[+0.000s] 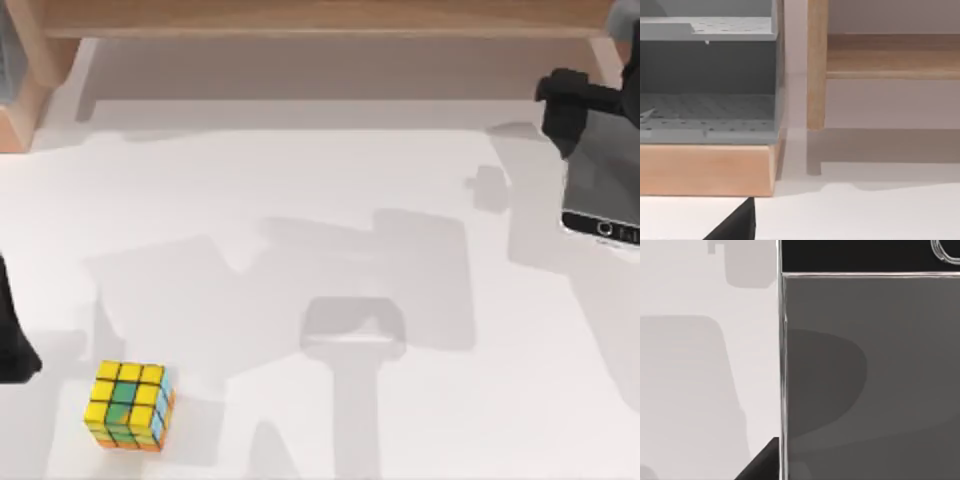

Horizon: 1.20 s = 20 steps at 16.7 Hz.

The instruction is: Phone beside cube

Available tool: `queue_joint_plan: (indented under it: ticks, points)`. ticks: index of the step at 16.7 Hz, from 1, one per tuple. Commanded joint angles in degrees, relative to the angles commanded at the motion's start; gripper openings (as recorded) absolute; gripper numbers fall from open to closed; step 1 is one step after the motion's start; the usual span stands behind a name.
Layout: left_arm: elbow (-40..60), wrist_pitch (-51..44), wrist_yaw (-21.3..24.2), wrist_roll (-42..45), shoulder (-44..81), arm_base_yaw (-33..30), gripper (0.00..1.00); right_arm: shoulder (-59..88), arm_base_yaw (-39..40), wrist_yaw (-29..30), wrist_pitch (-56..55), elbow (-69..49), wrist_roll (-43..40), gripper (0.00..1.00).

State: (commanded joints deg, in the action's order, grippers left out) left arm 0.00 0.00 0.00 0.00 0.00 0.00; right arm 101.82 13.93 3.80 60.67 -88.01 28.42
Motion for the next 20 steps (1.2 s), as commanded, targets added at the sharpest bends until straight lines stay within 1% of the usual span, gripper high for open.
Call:
queue_joint_plan:
  ticks: [6,11,16,20]
  points:
    - [0.0,0.0,0.0,0.0,0.0,0.0,1.00,9.0,19.2,-0.9,4.4,-8.5,13.8,0.00]
    - [0.0,0.0,0.0,0.0,0.0,0.0,1.00,15.8,32.4,-2.0,7.0,-12.9,22.7,0.00]
    - [0.0,0.0,0.0,0.0,0.0,0.0,1.00,20.8,40.8,-2.8,8.5,-15.3,28.2,0.00]
    - [0.0,0.0,0.0,0.0,0.0,0.0,1.00,22.0,42.7,-3.0,8.8,-15.7,29.4,0.00]
